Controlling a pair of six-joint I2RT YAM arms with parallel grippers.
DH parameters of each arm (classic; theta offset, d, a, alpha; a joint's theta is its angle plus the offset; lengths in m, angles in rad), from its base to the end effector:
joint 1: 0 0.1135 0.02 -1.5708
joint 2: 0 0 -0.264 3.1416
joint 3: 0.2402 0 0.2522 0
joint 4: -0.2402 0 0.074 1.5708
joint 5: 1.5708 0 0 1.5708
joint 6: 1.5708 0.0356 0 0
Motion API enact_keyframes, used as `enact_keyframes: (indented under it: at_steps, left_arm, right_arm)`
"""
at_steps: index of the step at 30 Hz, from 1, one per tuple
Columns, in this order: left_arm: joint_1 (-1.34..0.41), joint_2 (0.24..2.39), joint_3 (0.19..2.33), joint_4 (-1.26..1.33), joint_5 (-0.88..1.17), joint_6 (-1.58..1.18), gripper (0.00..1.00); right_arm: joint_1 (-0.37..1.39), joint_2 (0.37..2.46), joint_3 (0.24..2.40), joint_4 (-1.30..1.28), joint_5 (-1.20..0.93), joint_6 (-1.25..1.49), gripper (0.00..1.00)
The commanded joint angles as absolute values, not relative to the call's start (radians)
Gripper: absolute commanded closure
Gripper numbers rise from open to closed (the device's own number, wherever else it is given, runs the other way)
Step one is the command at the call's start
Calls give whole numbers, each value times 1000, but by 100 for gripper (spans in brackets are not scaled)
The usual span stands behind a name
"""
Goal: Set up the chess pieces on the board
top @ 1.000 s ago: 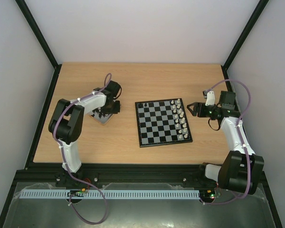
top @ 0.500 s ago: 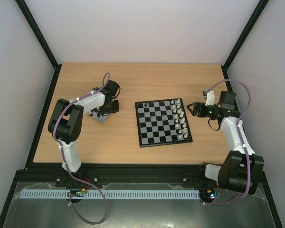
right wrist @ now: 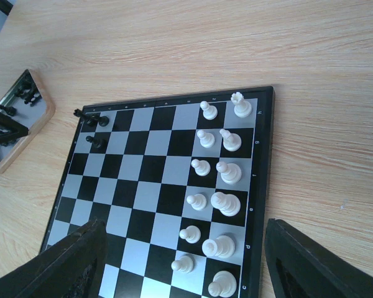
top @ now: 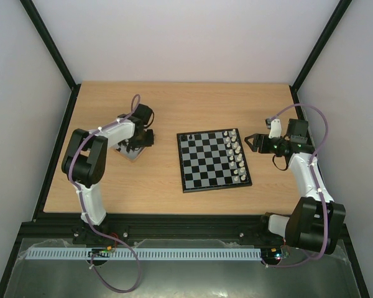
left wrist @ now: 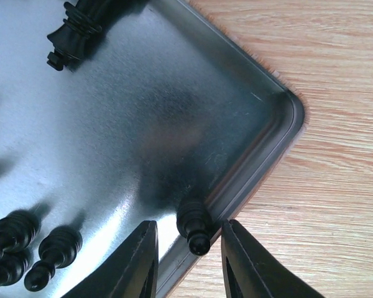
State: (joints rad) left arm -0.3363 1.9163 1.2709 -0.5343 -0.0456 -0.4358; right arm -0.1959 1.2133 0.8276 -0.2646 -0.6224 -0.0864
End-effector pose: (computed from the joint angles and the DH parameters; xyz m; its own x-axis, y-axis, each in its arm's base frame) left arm 0.3620 -0.1248 0.1612 -0.9234 -0.1239 -0.3634 -0.0844 0.9888 -0.1227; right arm 0.2582 -0.0301 0.2619 -0.5660 0.0409 -0.8234 -0.3471 0.8941 0.2830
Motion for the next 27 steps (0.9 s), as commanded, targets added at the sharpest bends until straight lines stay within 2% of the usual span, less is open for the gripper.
enact_keyframes:
  at_steps: [1,7,11,14,22,27]
  left_arm:
    - [-323,1899,1255,-538,-35,-446,72]
    - [-314,1889,1253,-531,-32,-452,76]
    - [-312,1879,1253,-526,-31,-452,68]
    - [-310,1867,1249,-520,-32,-453,68]
    - [-296,1874,1244,-517,-26,-452,79]
    - [-295,1888,1247,-523,-20,-448,81]
  right_arm:
    - [-192,1218,851,-295,-645,-97,29]
    - [-192,1218,852,-295,-645,-97,29]
    - [-192,1220,851,-294,-645,-97,29]
    - [-192,1221,850,-293,-646,-96,29]
    - [-192,1224,851,-296,-645,-95,29]
    - [-192,1224,851,-295,-644,-97,29]
